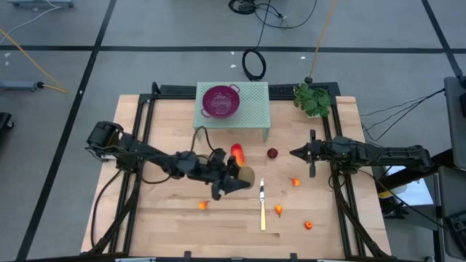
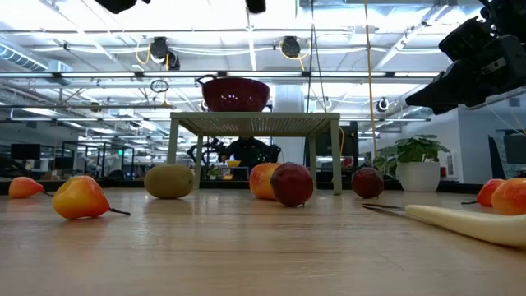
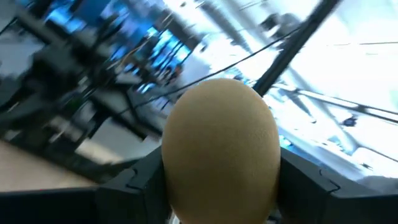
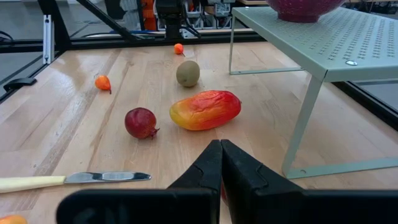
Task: Pick & Place Fruit
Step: Put the kiwi into violet strainer bowl on the shelf
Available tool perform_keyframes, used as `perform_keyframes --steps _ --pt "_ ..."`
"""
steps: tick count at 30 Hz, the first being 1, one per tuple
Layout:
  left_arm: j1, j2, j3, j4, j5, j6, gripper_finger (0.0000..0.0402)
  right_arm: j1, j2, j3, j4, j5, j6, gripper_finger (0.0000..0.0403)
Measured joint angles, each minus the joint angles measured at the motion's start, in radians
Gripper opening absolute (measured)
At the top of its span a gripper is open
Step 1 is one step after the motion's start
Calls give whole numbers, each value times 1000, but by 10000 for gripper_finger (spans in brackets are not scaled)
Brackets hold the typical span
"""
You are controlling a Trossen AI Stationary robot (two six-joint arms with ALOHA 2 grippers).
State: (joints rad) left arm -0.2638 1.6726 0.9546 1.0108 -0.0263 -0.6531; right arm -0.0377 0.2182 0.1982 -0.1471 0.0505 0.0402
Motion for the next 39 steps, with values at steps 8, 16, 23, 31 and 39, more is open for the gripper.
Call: perform_keyframes --steps 8,16,23,31,39 --pt "0 0 0 169 101 77 205 0 0 0 0 0 0 4" --pt "0 1 0 176 107 72 226 0 0 0 0 0 0 4" --pt "2 1 0 76 56 5 204 0 0 0 0 0 -3 4" --pt "2 1 0 -15 -116 -275 223 0 0 0 0 0 -27 4" --pt "-1 1 0 -12 -241 -589 205 0 0 0 0 0 -26 4"
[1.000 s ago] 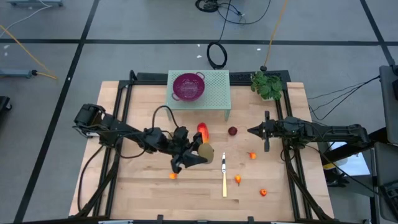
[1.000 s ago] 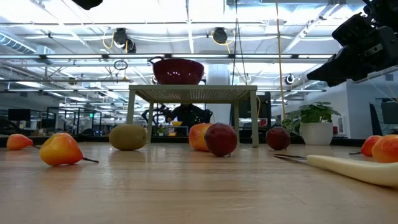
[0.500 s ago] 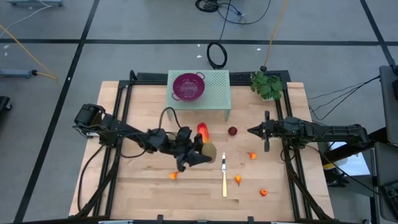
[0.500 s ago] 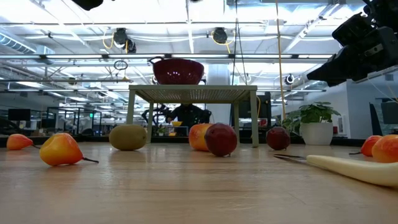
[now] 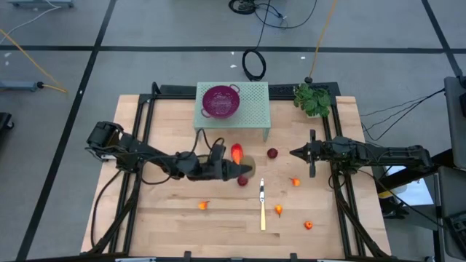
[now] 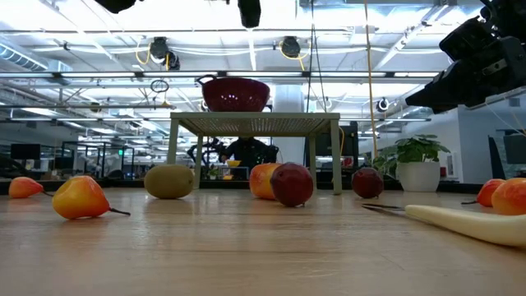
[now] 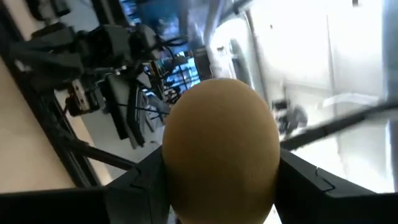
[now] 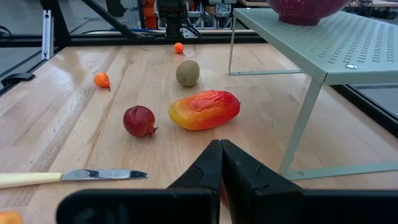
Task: Pick & Place Fruit
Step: Put the kiwi into violet strainer bowl on the shelf
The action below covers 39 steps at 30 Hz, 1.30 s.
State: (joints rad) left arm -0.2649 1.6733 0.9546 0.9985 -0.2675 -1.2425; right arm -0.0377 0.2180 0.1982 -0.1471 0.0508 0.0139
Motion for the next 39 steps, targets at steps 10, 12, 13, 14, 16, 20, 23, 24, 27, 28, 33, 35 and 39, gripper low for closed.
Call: perform_keyframes --steps 10,12,13,14,16,20,23,24,27,28,33,35,39 --pt "0 0 0 2 -74 -288 221 0 0 0 0 0 0 4" --pt "0 0 0 2 -75 -345 213 0 0 0 0 0 0 4" --pt "0 0 0 2 -76 -368 211 0 0 0 0 0 0 4" --pt "0 0 0 2 -75 -392 211 0 0 0 0 0 0 4" --pt "0 0 0 2 -75 -436 214 0 0 0 0 0 0 4" --pt "0 0 0 1 -75 -461 226 0 0 0 0 0 0 4" --pt "0 0 0 1 -76 -458 224 0 0 0 0 0 0 4" --pt "0 0 0 1 -76 -457 221 0 0 0 0 0 0 4" --pt "0 0 0 -3 -69 -407 212 0 0 0 0 0 0 4" --pt "0 0 0 -4 -61 -361 211 0 0 0 0 0 0 4" --pt "0 0 0 -8 -10 -45 219 0 0 0 0 0 0 4" --pt "0 0 0 -8 4 55 220 0 0 0 0 0 0 4" --pt "-6 0 0 -18 4 212 221 0 0 0 0 0 0 4"
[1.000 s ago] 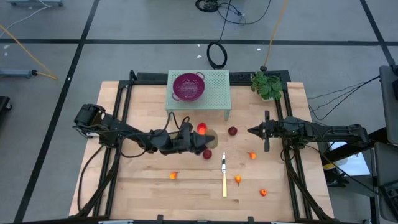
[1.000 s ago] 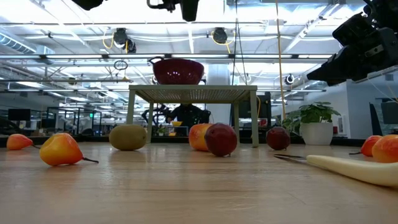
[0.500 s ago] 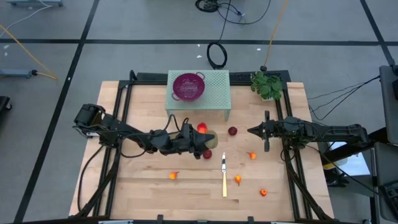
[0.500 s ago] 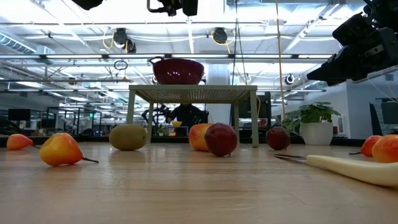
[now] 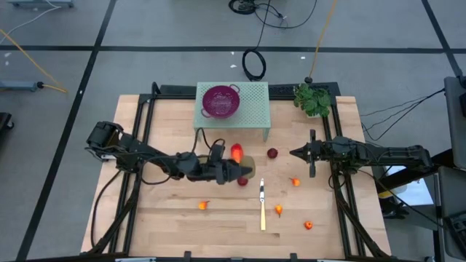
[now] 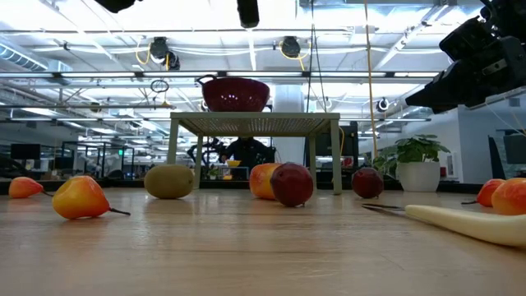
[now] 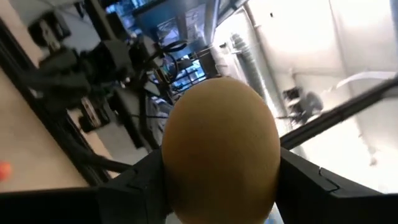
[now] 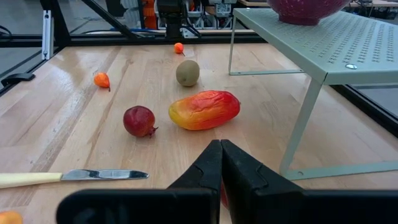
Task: Pick & Place Fruit
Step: Put the kiwi into violet strainer bowl on the shelf
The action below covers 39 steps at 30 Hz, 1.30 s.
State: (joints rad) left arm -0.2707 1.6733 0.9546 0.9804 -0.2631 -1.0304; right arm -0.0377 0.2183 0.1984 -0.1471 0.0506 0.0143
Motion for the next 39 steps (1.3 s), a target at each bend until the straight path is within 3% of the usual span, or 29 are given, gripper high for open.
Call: perform_keyframes --steps 6,13,19,22,30,39 --pt "0 0 0 -80 -15 185 222 0 0 0 0 0 0 4" --pt "0 0 0 -157 -112 374 222 0 0 0 0 0 0 4" --pt "0 0 18 -285 -141 448 223 0 0 0 0 0 0 4" --pt "0 0 83 -474 -141 458 223 0 0 0 0 0 0 4" --pt "2 0 374 -1223 -139 447 223 0 0 0 0 0 0 4" --pt "2 -1 579 -1774 -139 331 223 0 0 0 0 0 0 4"
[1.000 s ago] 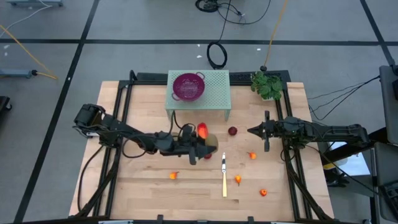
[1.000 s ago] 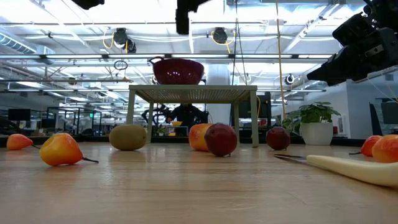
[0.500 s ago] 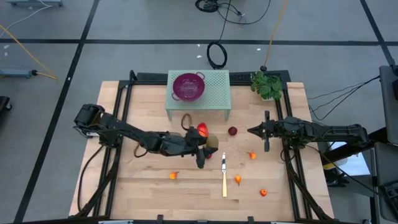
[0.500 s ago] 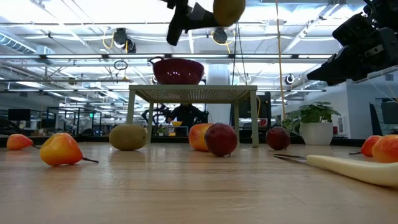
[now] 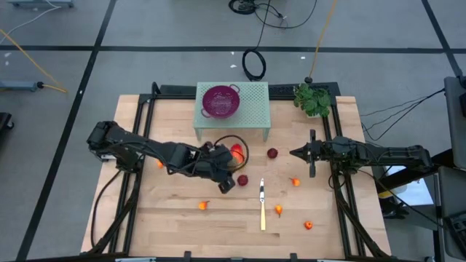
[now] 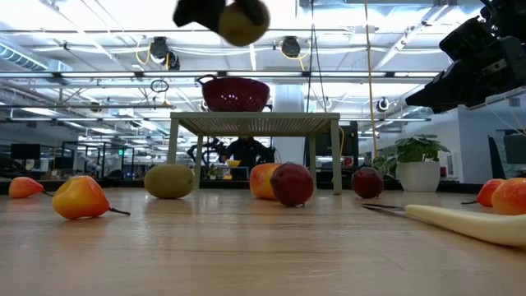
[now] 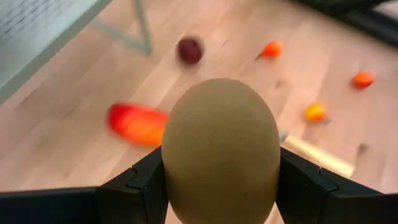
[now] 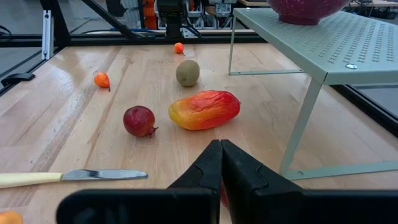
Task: Pick & Place Fruit
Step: Put the kiwi into violet strainer bowl on the shelf
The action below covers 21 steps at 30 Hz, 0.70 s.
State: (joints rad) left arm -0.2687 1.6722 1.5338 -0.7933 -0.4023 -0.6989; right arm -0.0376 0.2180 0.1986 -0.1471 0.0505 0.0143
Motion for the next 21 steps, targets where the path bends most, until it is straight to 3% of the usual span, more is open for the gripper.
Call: perform_keyframes --steps 10,21 --pt "27 0 96 -383 -9 -199 223 0 0 0 0 0 0 4" --pt "123 0 255 -738 -63 -241 223 0 0 0 0 0 0 4"
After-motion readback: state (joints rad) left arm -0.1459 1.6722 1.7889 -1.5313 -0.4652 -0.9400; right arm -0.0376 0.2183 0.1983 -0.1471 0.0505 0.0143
